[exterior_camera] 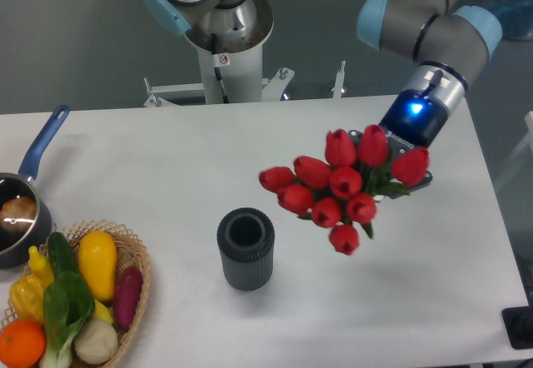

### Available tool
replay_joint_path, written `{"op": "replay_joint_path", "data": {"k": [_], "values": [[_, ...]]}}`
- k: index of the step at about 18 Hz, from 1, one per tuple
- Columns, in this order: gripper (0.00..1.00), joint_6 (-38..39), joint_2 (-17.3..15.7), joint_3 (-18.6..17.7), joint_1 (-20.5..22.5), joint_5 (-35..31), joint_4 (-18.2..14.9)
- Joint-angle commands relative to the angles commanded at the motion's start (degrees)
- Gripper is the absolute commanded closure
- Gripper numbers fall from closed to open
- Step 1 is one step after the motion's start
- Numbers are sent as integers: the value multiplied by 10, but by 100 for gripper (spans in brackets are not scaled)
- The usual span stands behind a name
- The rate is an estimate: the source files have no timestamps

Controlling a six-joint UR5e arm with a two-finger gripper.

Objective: Pick up the flowers from the table
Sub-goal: 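Lift the red tulip bunch up off the table by the stems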

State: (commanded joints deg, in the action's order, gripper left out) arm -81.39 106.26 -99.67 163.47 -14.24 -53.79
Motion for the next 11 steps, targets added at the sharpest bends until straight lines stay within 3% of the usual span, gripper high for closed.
{"op": "replay_joint_path", "data": {"k": [11], "values": [[82, 0, 0, -2, 3, 14, 1]]}}
